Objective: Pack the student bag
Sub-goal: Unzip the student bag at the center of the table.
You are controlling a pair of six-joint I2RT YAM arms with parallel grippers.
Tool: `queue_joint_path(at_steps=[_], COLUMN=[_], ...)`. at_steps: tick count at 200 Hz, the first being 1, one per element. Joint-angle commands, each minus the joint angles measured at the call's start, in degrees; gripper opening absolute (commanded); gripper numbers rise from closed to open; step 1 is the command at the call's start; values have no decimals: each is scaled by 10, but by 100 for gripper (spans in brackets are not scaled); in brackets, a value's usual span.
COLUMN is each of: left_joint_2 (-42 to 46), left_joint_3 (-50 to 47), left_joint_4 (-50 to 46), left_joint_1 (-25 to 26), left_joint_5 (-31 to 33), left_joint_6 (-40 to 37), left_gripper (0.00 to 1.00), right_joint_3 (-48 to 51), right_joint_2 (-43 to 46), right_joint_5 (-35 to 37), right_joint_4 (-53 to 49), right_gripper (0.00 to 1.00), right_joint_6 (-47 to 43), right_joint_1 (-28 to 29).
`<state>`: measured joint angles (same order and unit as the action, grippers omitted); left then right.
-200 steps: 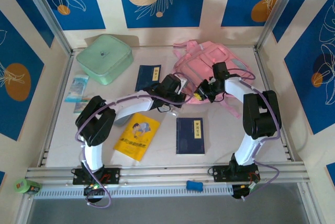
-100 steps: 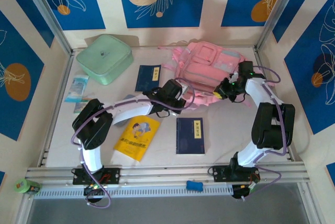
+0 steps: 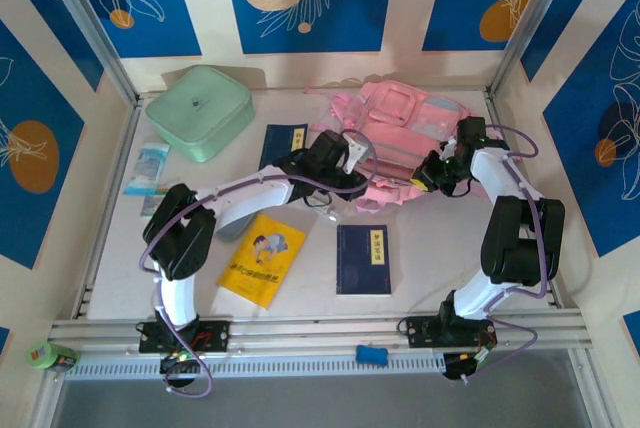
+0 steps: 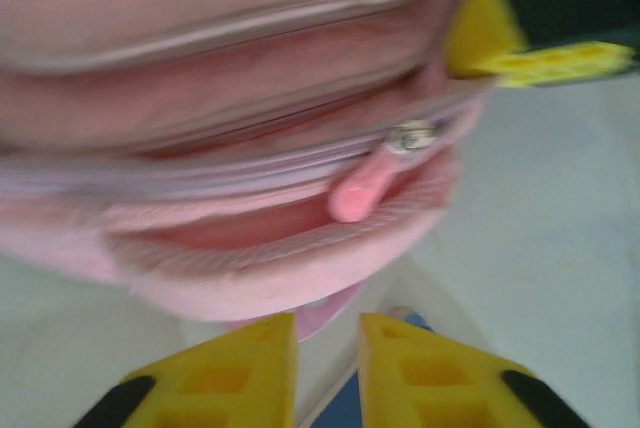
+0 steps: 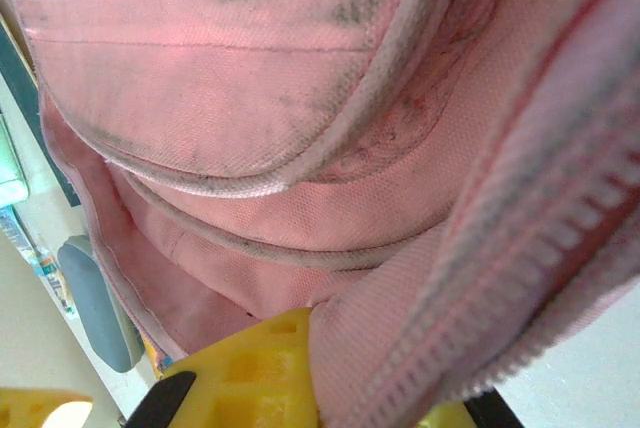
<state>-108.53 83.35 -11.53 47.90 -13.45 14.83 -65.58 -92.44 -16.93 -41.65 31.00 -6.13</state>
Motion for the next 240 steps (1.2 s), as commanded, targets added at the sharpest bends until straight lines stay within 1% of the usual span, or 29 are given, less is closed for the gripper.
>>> queue_joint_path(at_steps=[1, 13, 32, 54, 74, 136, 185, 210, 240], left_joint_2=[-25, -41, -67, -97, -119, -161, -196, -210, -217], left_joint_3=[50, 82, 120, 164, 192, 241, 278, 294, 296], left_joint_4=[-47, -84, -118, -155, -176, -161, -164, -169, -164], left_joint_1=[6, 6, 6, 7, 7, 8, 8, 10, 11], left_joint_5=[-94, -94, -93, -83, -74, -48, -53, -69, -34], left_joint_6=[-76, -103, -141, -177, -193, -196, -199, -202, -203], left_gripper=[31, 33, 36, 36, 36, 36, 36, 36, 32], right_joint_3=[-7, -7, -12, -14, -13, -9, -11, -12, -11], right_joint_2=[22, 22, 21, 19, 19, 19, 17, 14, 13], right_joint_5=[-31, -35, -36, -40, -40, -42, -45, -45, -48], right_joint_4=[11, 16, 16, 15, 15, 18, 21, 20, 24], right_gripper=[0, 0, 0, 0, 0, 0, 0, 0, 0], right_joint_6=[-11, -8, -6, -3, -4, 1, 4, 5, 6], right_joint_1=[-2, -1, 2, 2, 2, 6, 13, 14, 16])
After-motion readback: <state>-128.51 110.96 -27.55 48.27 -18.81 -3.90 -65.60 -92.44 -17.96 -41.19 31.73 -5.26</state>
